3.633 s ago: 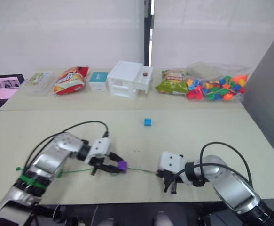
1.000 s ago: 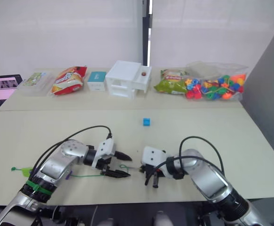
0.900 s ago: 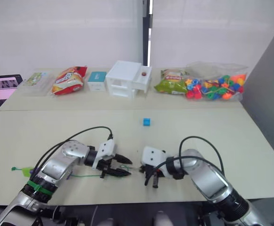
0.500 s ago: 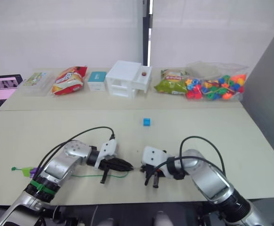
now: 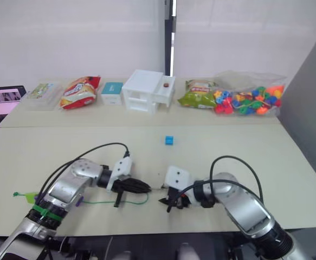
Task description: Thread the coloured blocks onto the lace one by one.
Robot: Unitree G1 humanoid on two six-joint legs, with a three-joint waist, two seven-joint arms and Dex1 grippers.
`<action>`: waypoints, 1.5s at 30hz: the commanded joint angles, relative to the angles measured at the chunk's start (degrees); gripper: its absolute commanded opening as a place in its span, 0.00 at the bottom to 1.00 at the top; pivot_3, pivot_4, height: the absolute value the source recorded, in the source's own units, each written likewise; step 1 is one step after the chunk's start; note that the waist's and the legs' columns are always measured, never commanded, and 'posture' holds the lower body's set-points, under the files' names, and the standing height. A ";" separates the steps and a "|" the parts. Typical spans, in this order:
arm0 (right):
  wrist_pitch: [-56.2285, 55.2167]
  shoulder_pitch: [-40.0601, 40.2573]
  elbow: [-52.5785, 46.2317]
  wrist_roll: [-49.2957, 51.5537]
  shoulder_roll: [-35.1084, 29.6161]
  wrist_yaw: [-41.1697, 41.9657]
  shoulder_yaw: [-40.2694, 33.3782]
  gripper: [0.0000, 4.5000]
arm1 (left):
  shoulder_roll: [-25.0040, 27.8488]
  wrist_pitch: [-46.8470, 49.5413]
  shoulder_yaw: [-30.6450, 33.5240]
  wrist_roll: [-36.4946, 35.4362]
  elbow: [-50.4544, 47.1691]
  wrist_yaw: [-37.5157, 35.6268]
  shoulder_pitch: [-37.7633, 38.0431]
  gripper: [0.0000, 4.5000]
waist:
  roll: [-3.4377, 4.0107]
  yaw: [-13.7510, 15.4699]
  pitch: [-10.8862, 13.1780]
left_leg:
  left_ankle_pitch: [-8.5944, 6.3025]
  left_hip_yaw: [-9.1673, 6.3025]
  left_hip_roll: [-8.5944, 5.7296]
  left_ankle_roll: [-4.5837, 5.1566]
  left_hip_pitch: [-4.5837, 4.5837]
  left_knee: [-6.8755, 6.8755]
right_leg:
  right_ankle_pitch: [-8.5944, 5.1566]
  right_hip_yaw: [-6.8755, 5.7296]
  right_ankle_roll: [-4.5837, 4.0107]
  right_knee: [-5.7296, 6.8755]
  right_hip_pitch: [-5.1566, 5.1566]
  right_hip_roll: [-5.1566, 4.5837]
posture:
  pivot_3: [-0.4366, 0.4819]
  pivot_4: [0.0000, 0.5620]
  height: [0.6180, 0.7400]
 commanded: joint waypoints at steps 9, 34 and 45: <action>7.41 3.02 -1.39 -0.17 21.06 -27.82 -12.51 0.99 | 8.04 6.93 9.22 -5.66 -11.69 1.83 7.54 0.00 | 0.02 -0.19 0.00 | 0.01 -0.02 0.05 -0.01 0.03 -0.07 | 0.00 0.00 0.00 0.04 -0.04 0.03 | 0.48 0.27 1.00; -33.09 -22.13 58.84 -12.17 48.31 -60.36 -16.39 0.99 | 12.70 13.86 14.39 -8.97 -21.37 7.89 13.61 0.00 | 0.04 -2.23 0.00 | 0.06 0.00 0.05 -0.12 0.11 -0.53 | 0.04 0.03 -0.06 0.07 -0.25 -0.02 | 0.48 0.27 1.00; -38.21 -23.96 65.89 -10.52 48.05 -58.37 -16.07 0.99 | 13.33 11.21 15.63 -9.08 -20.80 8.06 16.69 0.00 | 0.05 -3.14 -0.01 | 0.07 -0.01 0.05 -0.14 0.13 -0.62 | 0.05 0.04 -0.07 0.06 -0.25 -0.04 | 0.48 0.27 1.00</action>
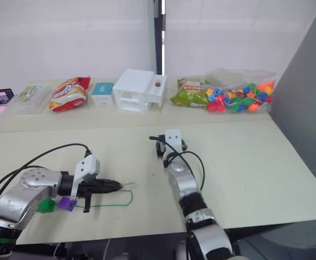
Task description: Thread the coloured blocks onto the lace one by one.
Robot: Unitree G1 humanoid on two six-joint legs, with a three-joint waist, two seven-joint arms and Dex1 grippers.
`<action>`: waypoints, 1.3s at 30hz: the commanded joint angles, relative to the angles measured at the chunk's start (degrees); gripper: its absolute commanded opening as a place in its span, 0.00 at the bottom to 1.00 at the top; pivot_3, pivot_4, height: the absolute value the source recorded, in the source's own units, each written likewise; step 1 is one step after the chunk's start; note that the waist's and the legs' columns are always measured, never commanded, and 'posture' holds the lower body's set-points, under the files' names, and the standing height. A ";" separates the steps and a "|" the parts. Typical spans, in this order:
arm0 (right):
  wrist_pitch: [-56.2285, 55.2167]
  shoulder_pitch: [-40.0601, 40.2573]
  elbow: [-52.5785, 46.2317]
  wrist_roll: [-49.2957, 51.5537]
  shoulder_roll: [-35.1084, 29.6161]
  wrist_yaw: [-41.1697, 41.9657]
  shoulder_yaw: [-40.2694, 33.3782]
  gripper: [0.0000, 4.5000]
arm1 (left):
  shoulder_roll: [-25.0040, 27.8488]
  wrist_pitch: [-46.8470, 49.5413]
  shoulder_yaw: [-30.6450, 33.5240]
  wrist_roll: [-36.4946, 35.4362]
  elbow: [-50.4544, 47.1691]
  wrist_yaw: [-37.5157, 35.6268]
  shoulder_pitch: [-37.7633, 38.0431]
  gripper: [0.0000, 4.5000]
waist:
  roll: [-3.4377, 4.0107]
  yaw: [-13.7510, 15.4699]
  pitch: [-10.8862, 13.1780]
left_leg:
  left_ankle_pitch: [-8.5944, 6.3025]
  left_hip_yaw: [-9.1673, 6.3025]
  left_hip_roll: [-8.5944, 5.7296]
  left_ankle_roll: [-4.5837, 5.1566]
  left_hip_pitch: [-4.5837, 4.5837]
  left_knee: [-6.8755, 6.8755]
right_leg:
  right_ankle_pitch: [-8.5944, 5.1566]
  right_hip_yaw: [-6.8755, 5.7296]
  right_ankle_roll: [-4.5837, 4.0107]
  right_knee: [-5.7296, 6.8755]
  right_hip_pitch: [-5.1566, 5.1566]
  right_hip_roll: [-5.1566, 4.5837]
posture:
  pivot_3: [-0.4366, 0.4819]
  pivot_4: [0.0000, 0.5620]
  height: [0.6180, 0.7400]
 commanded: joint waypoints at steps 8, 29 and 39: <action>-2.24 -1.29 -1.48 2.10 3.85 4.61 0.27 0.50 | 0.53 -2.60 0.98 -0.59 -0.83 -0.30 0.80 0.00 | 0.01 -0.11 0.00 | 0.00 0.00 0.01 0.00 0.00 -0.01 | 0.00 0.00 0.00 0.00 -0.01 0.02 | 0.48 0.27 1.00; 23.49 47.88 -69.91 0.25 -10.03 10.79 20.03 0.26 | 0.03 -2.94 -2.19 -0.90 1.21 -2.91 -1.55 0.00 | 0.06 1.70 0.00 | 0.00 0.05 0.00 0.00 -0.05 -0.25 | -0.03 0.00 0.03 -0.17 -0.06 0.00 | 0.48 0.27 1.00; 37.37 53.29 -68.59 -0.35 -9.86 8.81 21.11 0.26 | 0.41 2.23 -3.28 -1.91 -1.03 -3.27 -5.79 0.00 | -0.14 1.64 -0.18 | 0.17 0.02 0.05 -0.29 0.08 -0.25 | -0.06 0.00 0.03 -0.25 0.15 0.08 | 0.48 0.27 1.00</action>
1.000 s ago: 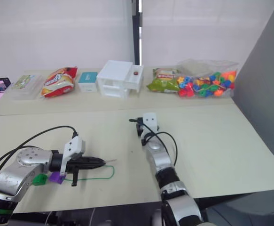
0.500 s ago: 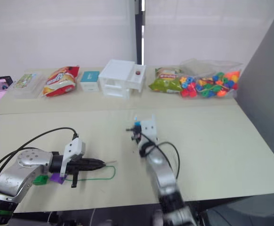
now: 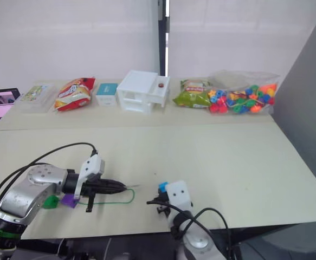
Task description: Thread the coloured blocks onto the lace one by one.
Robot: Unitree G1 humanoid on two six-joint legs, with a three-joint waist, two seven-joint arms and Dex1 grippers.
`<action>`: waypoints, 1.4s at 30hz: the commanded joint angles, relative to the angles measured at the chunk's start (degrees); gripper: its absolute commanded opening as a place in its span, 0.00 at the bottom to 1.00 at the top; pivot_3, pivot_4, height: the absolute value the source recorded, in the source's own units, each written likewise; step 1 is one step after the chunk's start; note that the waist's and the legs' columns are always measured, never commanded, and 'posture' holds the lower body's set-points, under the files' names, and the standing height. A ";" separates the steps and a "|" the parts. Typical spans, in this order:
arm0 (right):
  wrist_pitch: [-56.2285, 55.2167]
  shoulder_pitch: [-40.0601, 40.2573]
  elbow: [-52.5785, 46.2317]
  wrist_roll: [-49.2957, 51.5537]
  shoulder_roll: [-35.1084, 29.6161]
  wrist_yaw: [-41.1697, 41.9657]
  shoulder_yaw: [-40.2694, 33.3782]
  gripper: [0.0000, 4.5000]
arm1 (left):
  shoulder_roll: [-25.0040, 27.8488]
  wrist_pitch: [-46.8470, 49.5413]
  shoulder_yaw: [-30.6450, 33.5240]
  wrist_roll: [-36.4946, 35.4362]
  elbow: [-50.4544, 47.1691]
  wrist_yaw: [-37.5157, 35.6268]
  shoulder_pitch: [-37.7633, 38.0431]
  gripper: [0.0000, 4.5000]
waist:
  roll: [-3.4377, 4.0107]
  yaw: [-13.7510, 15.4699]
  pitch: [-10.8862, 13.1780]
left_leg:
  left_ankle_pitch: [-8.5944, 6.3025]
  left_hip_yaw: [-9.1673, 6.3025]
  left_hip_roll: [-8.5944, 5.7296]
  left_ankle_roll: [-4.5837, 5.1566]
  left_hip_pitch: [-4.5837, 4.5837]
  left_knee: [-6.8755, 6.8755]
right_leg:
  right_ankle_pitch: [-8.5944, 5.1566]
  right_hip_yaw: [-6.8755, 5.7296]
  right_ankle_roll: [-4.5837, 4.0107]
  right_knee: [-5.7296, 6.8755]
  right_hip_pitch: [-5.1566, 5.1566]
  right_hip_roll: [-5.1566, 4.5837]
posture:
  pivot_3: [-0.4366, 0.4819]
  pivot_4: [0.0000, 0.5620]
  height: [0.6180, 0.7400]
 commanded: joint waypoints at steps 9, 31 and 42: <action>3.47 1.52 -1.55 2.61 0.23 2.48 -3.74 0.80 | 0.62 1.09 0.55 -1.13 -2.21 -0.41 -0.10 0.00 | -0.14 0.27 -0.23 | -0.01 -0.03 0.01 0.00 0.06 0.00 | 0.00 -0.02 0.00 -0.05 0.08 -0.01 | 0.48 0.27 1.00; -7.17 -43.02 12.63 15.05 -44.76 67.92 -0.66 0.99 | -1.65 0.34 0.29 -1.19 -3.12 1.21 1.79 0.00 | -0.04 1.29 -0.10 | -0.11 -0.03 0.06 0.20 -0.08 0.23 | 0.01 -0.09 0.00 -0.19 0.12 0.07 | 0.48 0.27 1.00; -24.28 -50.94 31.67 4.90 -37.70 73.93 5.29 0.99 | -1.06 1.27 0.66 -2.09 -6.08 1.93 3.93 0.00 | -0.03 1.45 -0.10 | -0.11 0.02 -0.04 0.20 -0.18 0.40 | 0.04 -0.07 0.03 -0.10 0.05 -0.10 | 0.48 0.27 1.00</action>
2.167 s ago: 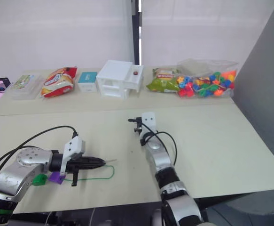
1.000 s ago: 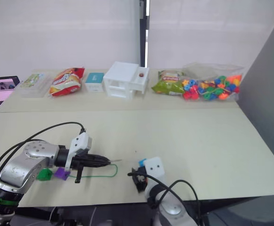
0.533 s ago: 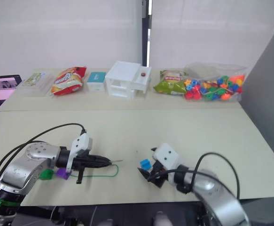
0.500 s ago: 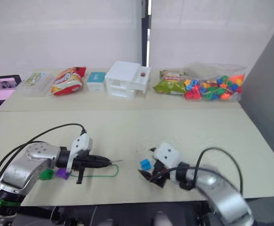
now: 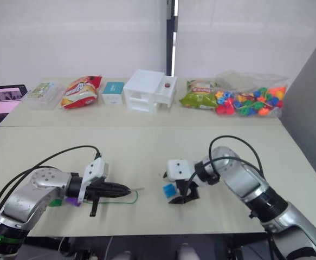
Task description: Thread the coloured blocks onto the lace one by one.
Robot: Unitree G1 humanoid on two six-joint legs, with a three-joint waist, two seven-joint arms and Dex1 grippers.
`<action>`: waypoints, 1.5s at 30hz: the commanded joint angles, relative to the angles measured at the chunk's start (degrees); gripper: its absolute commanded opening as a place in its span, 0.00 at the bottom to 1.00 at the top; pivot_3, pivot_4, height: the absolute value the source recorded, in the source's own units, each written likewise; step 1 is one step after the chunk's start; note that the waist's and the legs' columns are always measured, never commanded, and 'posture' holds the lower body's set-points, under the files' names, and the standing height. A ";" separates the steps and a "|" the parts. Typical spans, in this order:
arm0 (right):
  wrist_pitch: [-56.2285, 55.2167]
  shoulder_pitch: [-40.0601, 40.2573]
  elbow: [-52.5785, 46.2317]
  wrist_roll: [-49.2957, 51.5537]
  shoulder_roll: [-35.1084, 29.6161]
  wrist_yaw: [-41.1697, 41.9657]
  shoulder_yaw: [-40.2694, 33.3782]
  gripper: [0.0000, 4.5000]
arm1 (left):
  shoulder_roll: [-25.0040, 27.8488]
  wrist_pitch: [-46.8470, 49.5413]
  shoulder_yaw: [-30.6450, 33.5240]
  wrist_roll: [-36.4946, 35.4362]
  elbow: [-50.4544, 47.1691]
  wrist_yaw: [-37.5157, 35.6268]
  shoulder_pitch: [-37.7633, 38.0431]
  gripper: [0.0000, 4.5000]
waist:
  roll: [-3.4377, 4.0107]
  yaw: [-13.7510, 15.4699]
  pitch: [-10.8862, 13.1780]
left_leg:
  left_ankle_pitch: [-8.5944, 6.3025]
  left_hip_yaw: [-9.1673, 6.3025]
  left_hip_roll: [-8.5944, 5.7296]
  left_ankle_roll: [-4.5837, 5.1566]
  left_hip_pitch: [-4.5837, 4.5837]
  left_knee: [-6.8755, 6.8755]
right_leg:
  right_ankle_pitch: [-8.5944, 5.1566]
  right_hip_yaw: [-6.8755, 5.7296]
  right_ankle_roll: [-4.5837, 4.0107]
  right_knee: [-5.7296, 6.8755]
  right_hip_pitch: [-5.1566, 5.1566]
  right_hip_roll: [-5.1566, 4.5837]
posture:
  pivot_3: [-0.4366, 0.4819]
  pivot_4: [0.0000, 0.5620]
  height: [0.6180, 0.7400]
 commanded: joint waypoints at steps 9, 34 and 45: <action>-6.41 -1.78 3.47 -2.01 2.66 4.88 -1.17 0.81 | 1.47 -2.52 2.04 -1.08 -2.58 0.29 4.37 0.00 | 0.01 -0.21 0.00 | 0.00 -0.01 0.01 0.01 0.05 0.00 | 0.00 0.00 -0.01 0.19 -0.06 0.02 | 0.48 0.27 1.00; 3.00 5.55 -3.37 -2.07 4.53 -1.85 -5.85 0.14 | -0.07 -4.88 -0.81 -0.88 0.70 -0.58 1.32 0.00 | 0.01 0.01 0.00 | 0.00 -0.02 -0.01 0.00 0.06 0.03 | 0.00 0.00 -0.01 0.21 -0.03 0.01 | 0.48 0.27 1.00; 10.90 8.62 -7.10 -3.52 5.61 -7.52 -4.96 0.14 | -1.16 -1.98 -6.88 2.94 0.19 1.77 -6.12 0.00 | 0.01 -0.11 0.00 | 0.00 -0.03 -0.01 0.00 0.11 0.06 | 0.00 0.00 -0.01 0.22 0.04 0.04 | 0.48 0.27 1.00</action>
